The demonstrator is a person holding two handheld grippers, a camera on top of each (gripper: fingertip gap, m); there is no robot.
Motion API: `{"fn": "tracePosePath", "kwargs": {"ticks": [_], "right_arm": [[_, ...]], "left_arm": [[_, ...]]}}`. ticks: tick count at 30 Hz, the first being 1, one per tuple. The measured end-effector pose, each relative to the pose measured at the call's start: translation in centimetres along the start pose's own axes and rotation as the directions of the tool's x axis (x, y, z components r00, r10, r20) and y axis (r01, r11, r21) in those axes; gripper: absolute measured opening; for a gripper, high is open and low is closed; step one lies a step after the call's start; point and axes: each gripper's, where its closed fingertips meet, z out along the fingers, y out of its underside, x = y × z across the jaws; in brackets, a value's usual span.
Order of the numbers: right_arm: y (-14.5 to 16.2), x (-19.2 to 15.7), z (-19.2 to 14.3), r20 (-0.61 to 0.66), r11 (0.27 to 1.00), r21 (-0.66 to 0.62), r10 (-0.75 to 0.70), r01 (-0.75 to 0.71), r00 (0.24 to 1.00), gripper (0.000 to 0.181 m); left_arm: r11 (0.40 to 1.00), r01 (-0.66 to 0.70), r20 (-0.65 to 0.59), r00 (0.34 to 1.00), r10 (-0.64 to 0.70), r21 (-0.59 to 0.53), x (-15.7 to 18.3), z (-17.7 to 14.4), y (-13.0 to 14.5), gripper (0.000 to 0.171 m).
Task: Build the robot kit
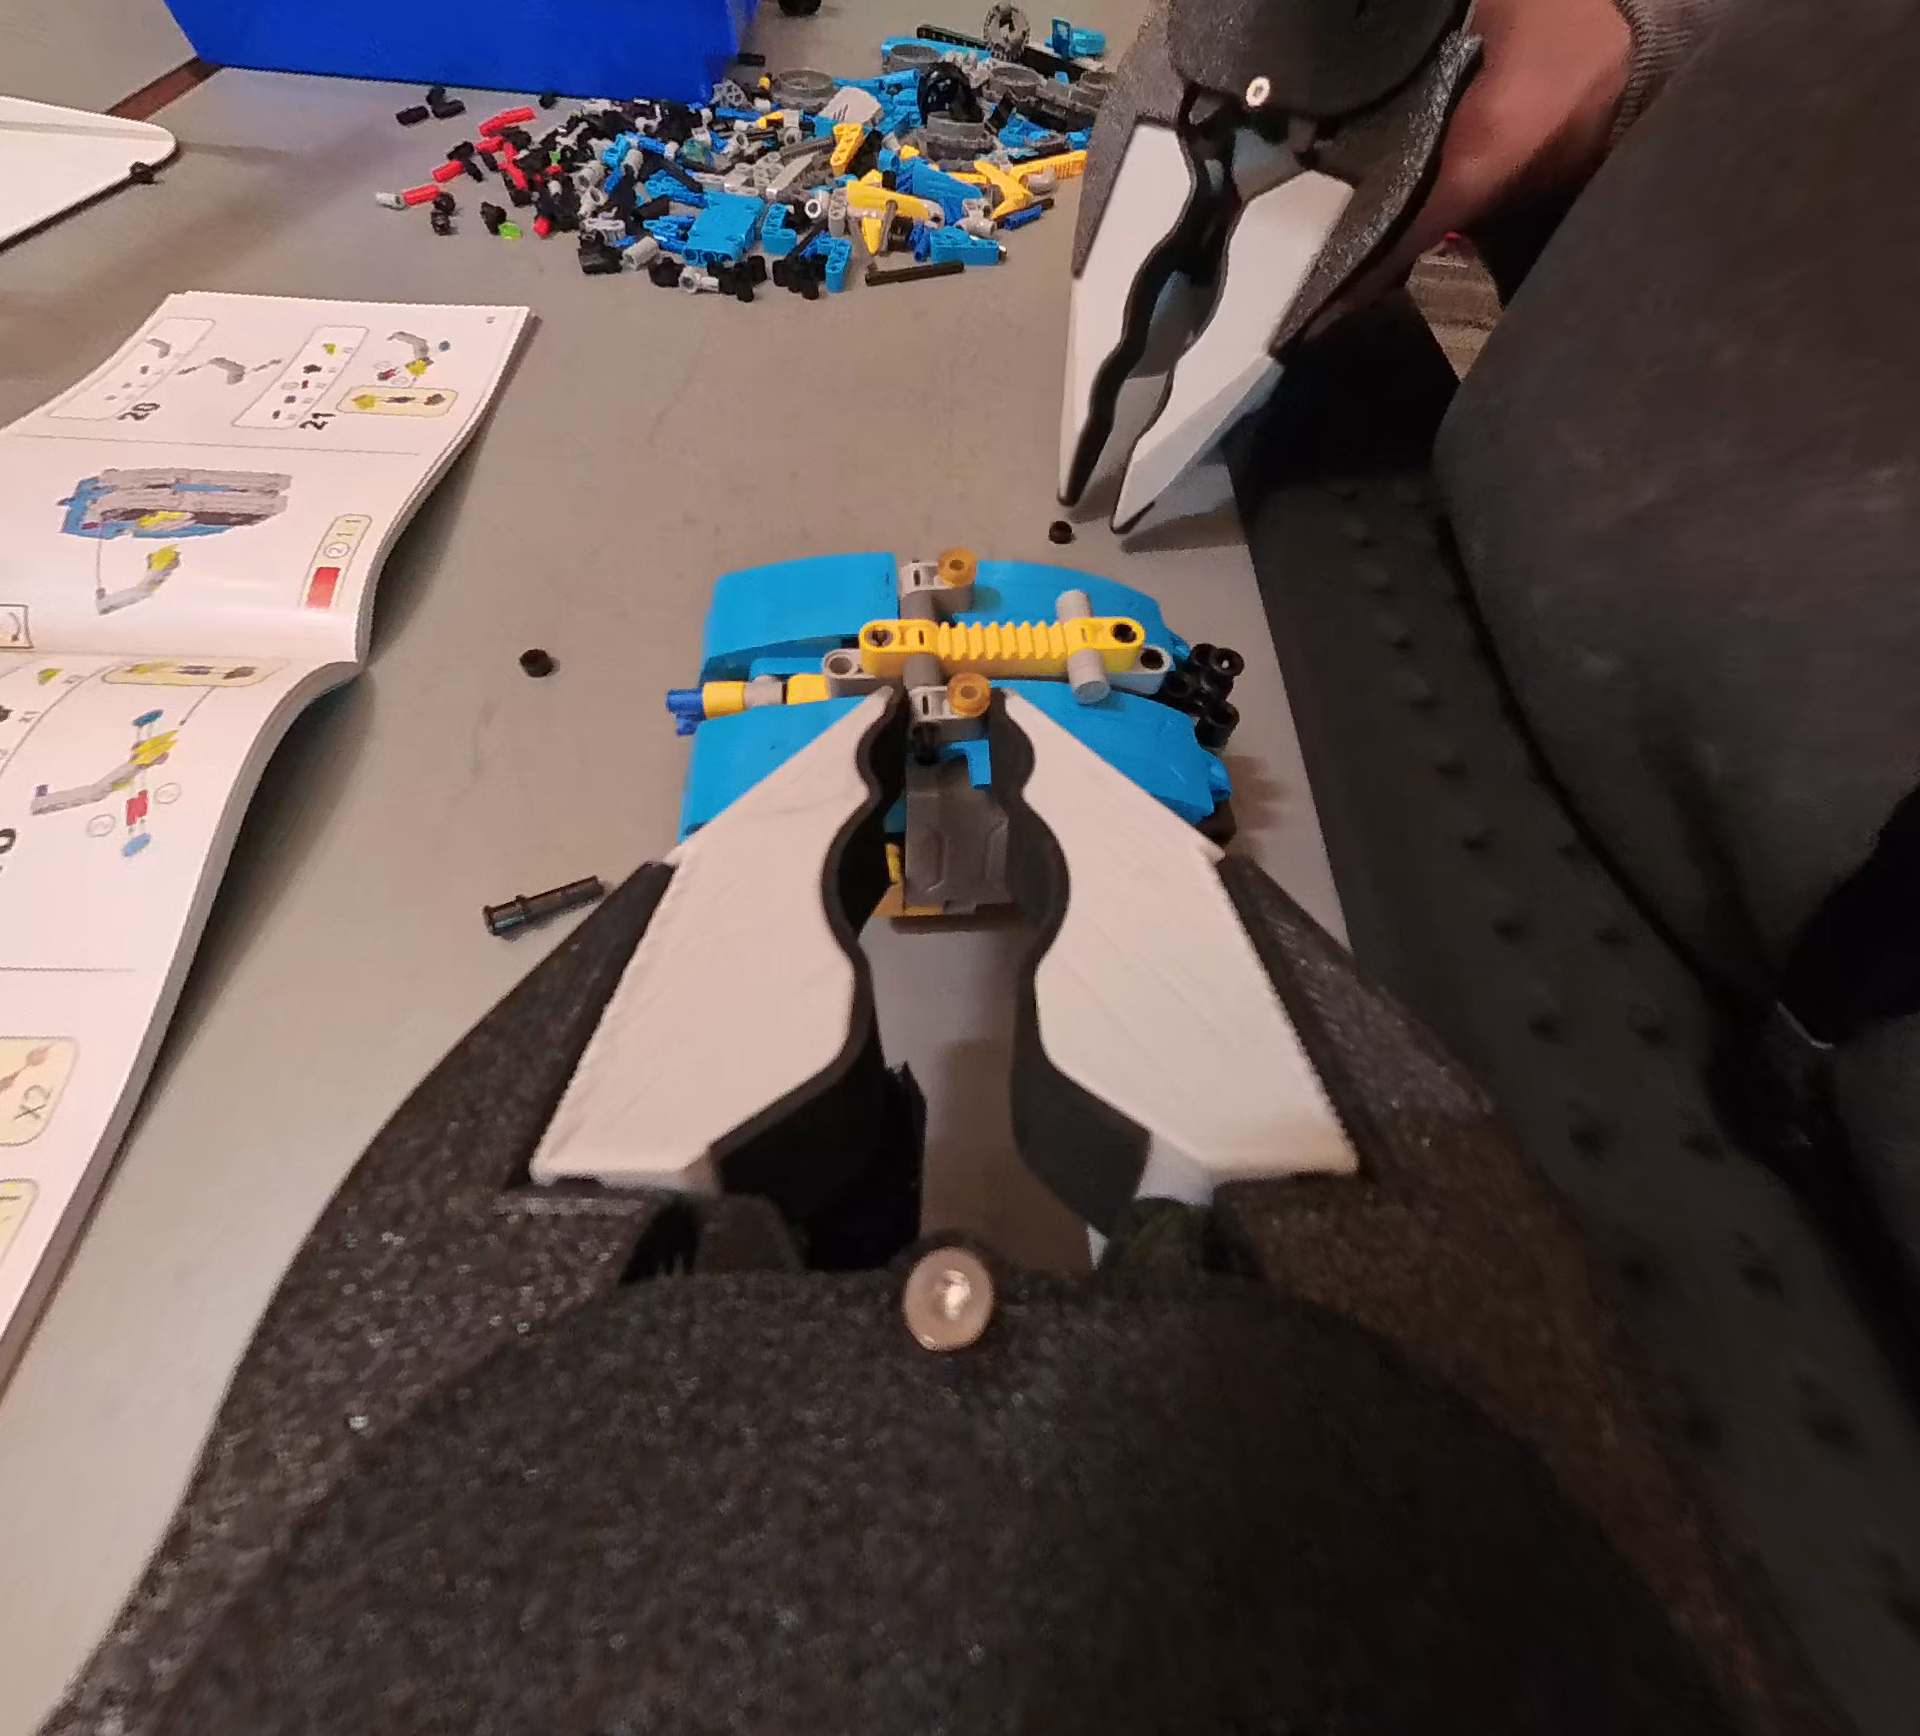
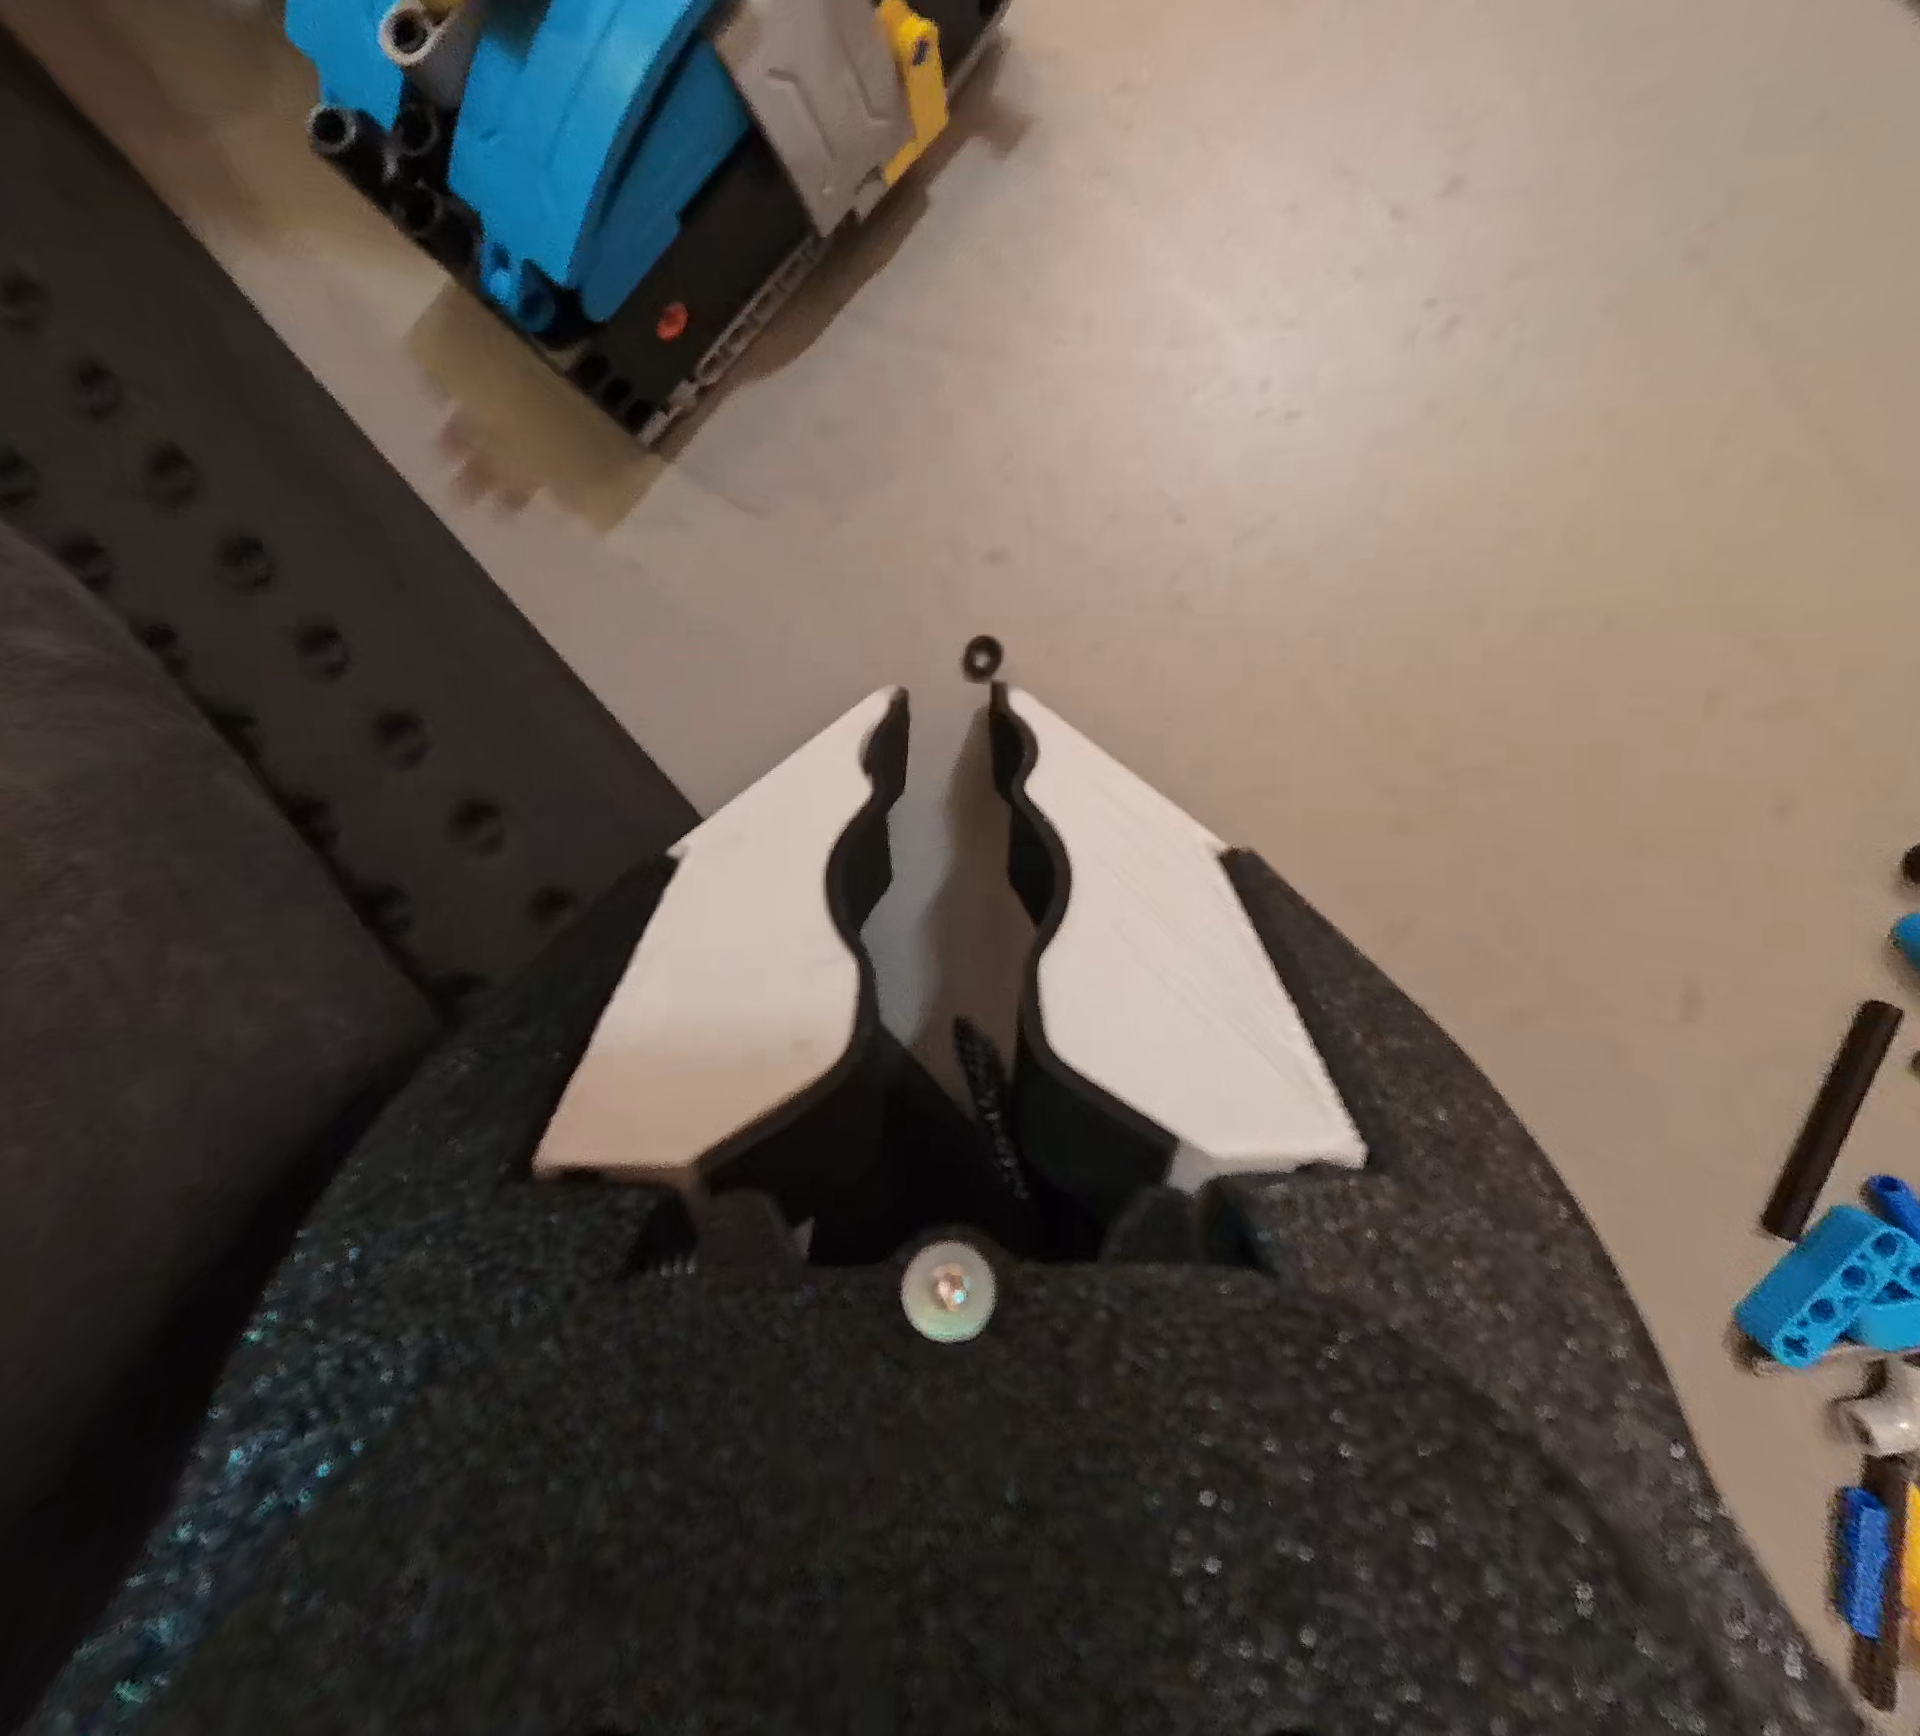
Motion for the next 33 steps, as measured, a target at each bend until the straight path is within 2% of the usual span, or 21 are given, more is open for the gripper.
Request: {"fn": "tracePosePath", "kwargs": {"ticks": [8,10,16,19,21,22,23,24,26,27,33], "right_arm": [[-0.6,0.4,0.7,-0.021,1.0,-0.003,-0.005,0.005,1.0,0.017],[-0.6,0.6,0.9,-0.034,1.0,-0.009,-0.022,0.022,0.999,0.007],[-0.9,0.8,0.9,-0.023,1.0,0.008,-0.014,0.014,1.0,0.006],[-4.7,0.1,0.1,0.084,0.978,0.194,0.062,-0.077,0.995,0.006],[-8.5,-0.7,-1.1,0.225,0.912,0.376,0.081,-0.164,0.971,0.006],[-9.9,-1.4,-1.7,0.294,0.878,0.448,0.033,-0.168,0.955,0.006],[-10.9,-1.9,-2.1,0.308,0.85,0.51,-0.04,-0.129,0.95,0.006],[-11.4,-1.8,-1.7,0.255,0.84,0.541,-0.101,-0.055,0.962,0.006],[-11.3,-1.7,-0.2,0.172,0.85,0.515,-0.232,0.114,0.957,0.006],[-11.3,-2.4,0.2,0.193,0.842,0.515,-0.298,0.163,0.935,0.006],[-11.6,-3.1,0.7,0.293,0.799,0.549,-0.459,0.245,0.839,0.006]], "left_arm": [[1.0,0.002,0.002,1.0,-0.002,-0.002,0.0,0.0,0.0,0.015],[1.0,0.002,0.001,1.0,-0.002,-0.002,0.1,0.0,0.0,0.015],[1.0,-0.004,-0.003,1.0,0.004,0.0,0.1,0.0,0.0,0.015],[1.0,-0.009,-0.009,1.0,0.009,0.0,0.1,-0.1,0.0,0.015],[1.0,-0.004,-0.014,1.0,0.004,0.002,0.2,-0.1,0.0,0.015],[1.0,-0.002,-0.016,1.0,0.002,0.002,0.2,-0.1,0.0,0.015],[1.0,0.001,-0.019,1.0,-0.001,0.003,0.2,-0.1,0.0,0.015],[1.0,0.004,-0.023,1.0,-0.004,0.005,0.2,-0.1,0.0,0.015],[1.0,0.013,-0.032,0.999,-0.013,0.007,0.2,-0.1,0.0,0.015],[1.0,0.017,-0.037,0.999,-0.017,0.008,0.2,-0.1,0.0,0.015],[0.999,0.036,-0.061,0.998,-0.036,0.008,0.1,-0.2,0.1,0.015]]}}
